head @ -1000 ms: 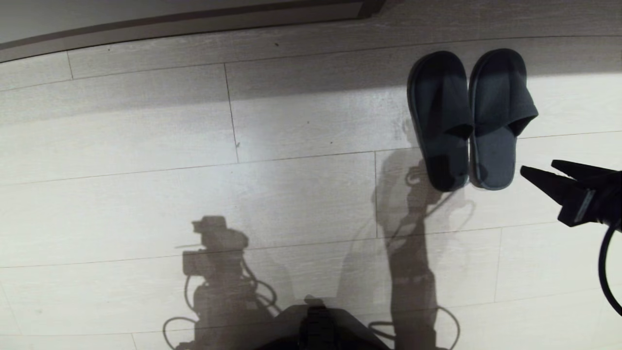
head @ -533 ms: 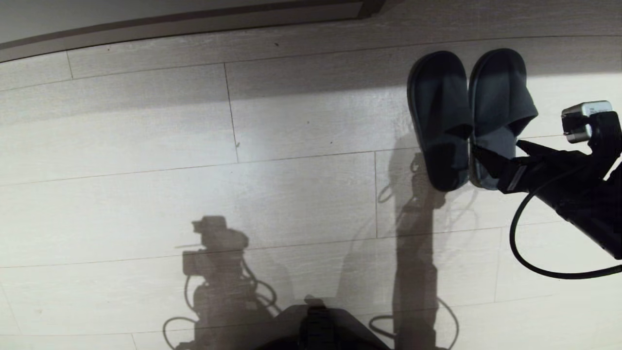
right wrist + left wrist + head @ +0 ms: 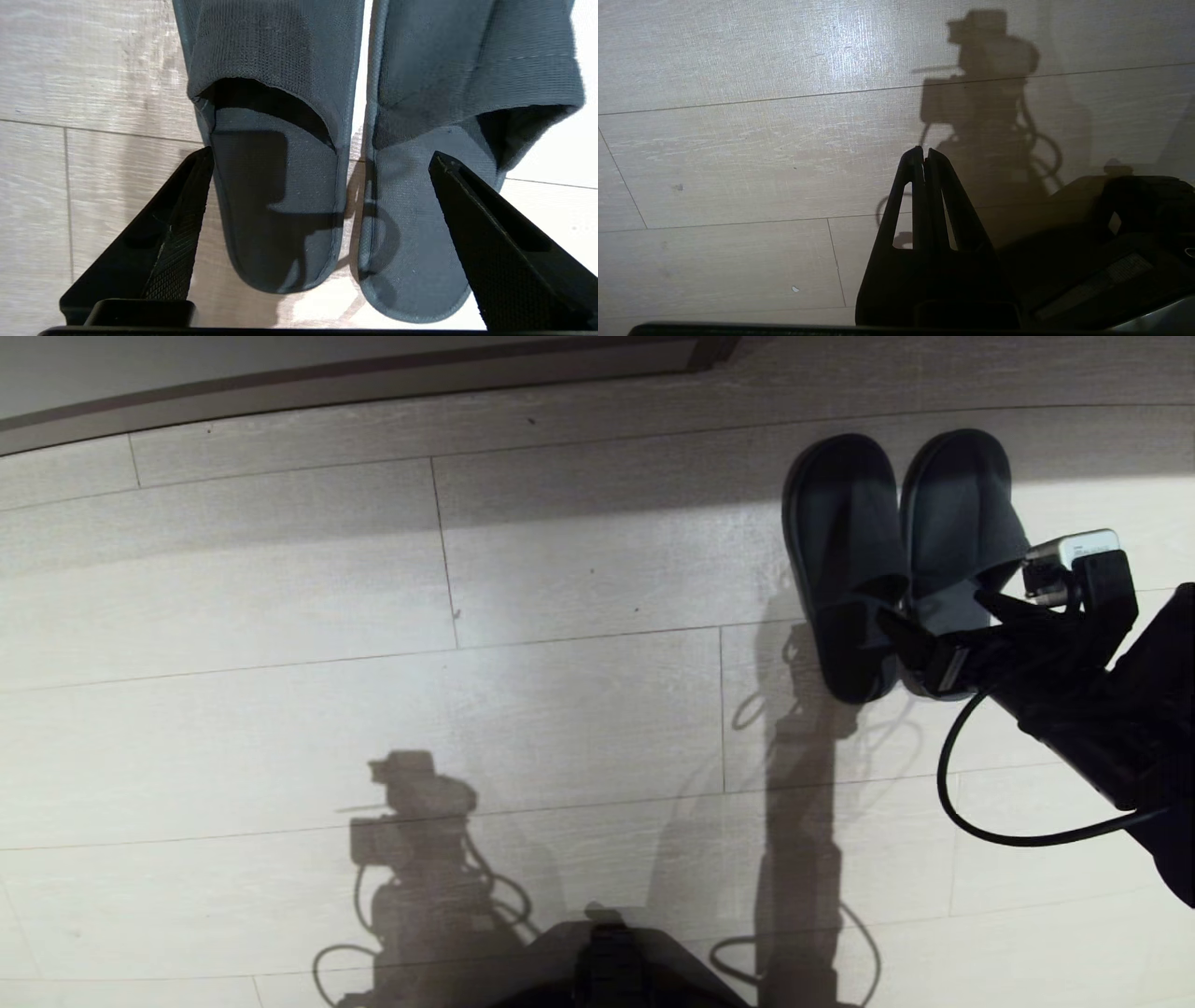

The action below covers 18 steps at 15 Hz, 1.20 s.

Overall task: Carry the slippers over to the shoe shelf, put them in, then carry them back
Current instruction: Pick up the slippers on the floor

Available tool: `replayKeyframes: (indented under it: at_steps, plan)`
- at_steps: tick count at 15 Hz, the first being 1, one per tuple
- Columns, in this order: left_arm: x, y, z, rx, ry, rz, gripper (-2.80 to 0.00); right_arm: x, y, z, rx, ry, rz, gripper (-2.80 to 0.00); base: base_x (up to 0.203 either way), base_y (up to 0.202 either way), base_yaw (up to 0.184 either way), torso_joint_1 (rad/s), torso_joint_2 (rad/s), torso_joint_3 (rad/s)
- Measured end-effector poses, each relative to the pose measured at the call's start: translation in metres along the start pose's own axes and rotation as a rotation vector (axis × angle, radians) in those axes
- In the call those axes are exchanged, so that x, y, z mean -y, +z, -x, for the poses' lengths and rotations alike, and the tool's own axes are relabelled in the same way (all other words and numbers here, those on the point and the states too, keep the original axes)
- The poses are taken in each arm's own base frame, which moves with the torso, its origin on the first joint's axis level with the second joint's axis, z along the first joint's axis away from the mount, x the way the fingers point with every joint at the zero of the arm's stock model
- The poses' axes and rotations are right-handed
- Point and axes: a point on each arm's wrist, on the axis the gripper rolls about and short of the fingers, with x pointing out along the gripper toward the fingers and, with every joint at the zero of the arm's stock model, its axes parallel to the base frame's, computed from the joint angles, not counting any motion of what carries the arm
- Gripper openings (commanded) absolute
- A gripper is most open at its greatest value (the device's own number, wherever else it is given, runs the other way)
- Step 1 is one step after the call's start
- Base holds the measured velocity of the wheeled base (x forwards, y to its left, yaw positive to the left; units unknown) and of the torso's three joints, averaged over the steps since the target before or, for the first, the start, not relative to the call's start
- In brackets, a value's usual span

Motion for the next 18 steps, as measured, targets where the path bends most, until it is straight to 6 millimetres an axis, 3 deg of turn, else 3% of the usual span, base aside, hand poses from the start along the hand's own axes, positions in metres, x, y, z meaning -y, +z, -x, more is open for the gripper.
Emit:
replayKeyframes:
  at_steps: [10,18]
  plan:
    - [0.000,0.000,0.000,0.000,0.000,-0.001,-2.80,0.003,-0.003,-0.039,0.057,-0.050,0.050,0.00,0.000,0.000,0.000,0.000,0.00,0.000]
    - [0.000,0.000,0.000,0.000,0.000,-0.001,-2.80,-0.004,-0.004,-0.031,-0.041,-0.040,0.050,0.00,0.000,0.000,0.000,0.000,0.00,0.000]
